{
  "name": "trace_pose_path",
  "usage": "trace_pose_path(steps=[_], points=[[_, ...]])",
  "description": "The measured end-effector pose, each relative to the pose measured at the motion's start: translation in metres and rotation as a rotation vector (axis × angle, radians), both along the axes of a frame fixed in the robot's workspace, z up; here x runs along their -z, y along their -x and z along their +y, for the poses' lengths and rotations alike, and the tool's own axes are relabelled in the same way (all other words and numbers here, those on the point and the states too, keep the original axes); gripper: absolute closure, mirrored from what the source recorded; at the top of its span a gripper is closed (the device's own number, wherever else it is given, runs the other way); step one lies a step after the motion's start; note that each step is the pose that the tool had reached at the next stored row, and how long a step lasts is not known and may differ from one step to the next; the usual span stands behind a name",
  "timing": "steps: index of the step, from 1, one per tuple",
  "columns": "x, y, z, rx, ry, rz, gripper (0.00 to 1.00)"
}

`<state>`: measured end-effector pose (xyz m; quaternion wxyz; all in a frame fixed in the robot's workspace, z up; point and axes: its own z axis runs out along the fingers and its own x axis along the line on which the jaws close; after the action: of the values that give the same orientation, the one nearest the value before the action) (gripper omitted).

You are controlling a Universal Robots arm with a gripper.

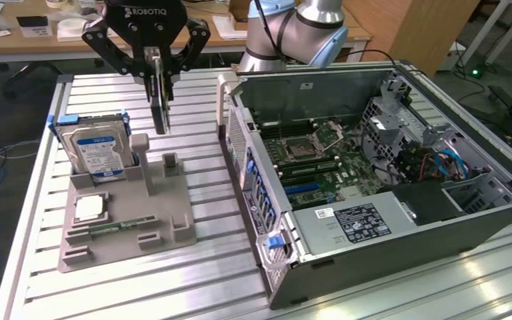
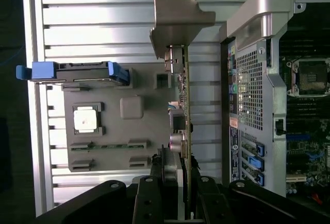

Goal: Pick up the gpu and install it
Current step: 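Pick up the gpu and move the gpu toward the slot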

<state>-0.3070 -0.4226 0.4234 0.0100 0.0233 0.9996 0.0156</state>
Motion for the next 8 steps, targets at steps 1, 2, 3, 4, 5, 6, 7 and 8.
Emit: trace_pose_path(steps=[1, 2, 3, 4, 5, 6, 7, 8], points=[[0.0000, -0.0003, 0.0000, 0.000, -0.0020, 0.0037, 0.71], [0.0000, -0.0006, 0.0000, 0.000, -0.0042, 0.0081, 0.71], [0.0000, -0.0008, 0.0000, 0.000, -0.0052, 0.0110, 0.71], [0.0000, -0.0008, 0.0000, 0.000, -0.0056, 0.0115, 0.71], [0.0000, -0.0008, 0.0000, 0.000, -0.0057, 0.0117, 0.71], [0.0000, -0.0008, 0.0000, 0.000, -0.0057, 0.0118, 0.71], [0.0000, -0.0008, 0.0000, 0.000, -0.0058, 0.0117, 0.71], [0.0000, -0.0009, 0.0000, 0.000, -0.0058, 0.0117, 0.71]])
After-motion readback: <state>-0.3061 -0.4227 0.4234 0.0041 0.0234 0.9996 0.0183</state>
